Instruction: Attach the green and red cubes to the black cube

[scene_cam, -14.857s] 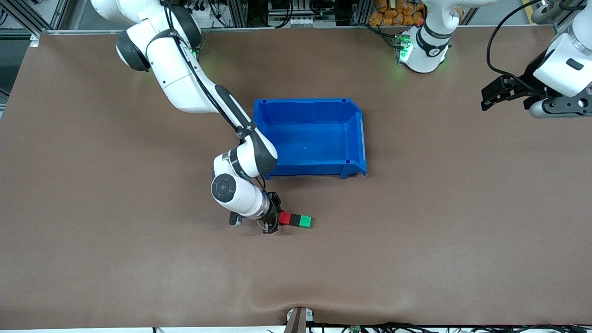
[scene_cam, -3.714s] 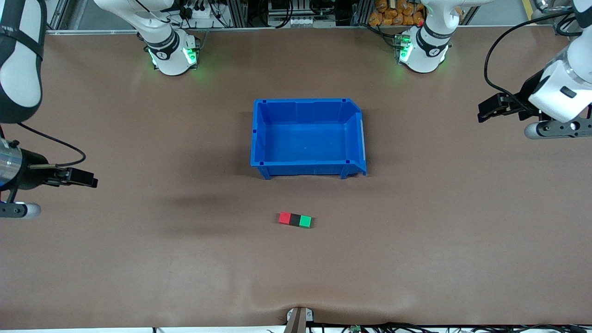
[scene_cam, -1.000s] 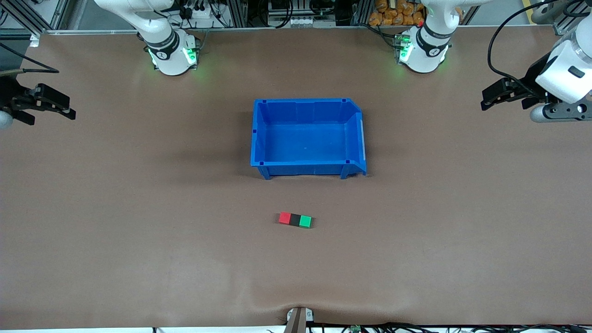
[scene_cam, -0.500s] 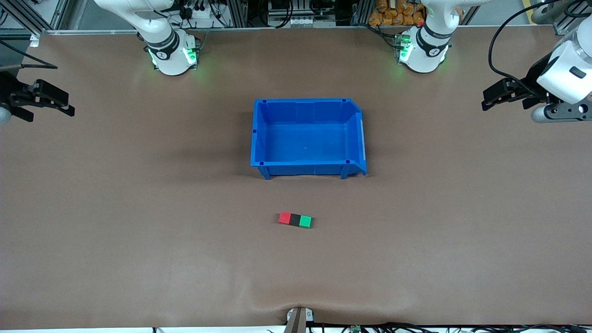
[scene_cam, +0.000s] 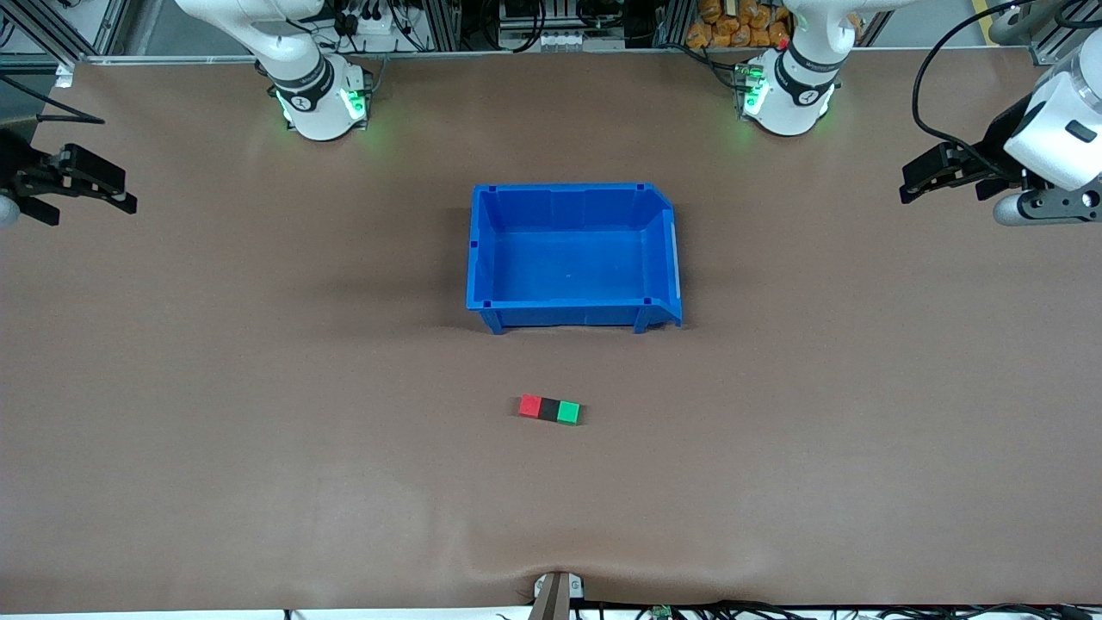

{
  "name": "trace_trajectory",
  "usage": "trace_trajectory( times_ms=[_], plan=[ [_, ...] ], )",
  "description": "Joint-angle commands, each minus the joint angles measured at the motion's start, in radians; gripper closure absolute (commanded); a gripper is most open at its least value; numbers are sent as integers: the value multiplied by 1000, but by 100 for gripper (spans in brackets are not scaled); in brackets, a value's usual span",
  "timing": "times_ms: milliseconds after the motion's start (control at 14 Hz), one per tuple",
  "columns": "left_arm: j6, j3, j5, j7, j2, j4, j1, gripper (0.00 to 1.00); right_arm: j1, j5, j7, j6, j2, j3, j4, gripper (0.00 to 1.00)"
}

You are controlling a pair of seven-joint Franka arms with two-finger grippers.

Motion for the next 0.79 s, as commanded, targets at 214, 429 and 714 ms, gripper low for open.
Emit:
trace_trajectory(
  times_ms=[214,429,714],
  plan=[
    [-11,-4,-2,14,-13,11,11,0,-16,-62,30,23,-12,19,-13,0],
    [-11,-4,-2,8,-1,31,9,0,-11,-51,83,24,-10,20,-18,0],
    [-11,-4,-3,5,4,40,9,0,-13,-46,87,23,-10,22,-29,0]
  ],
)
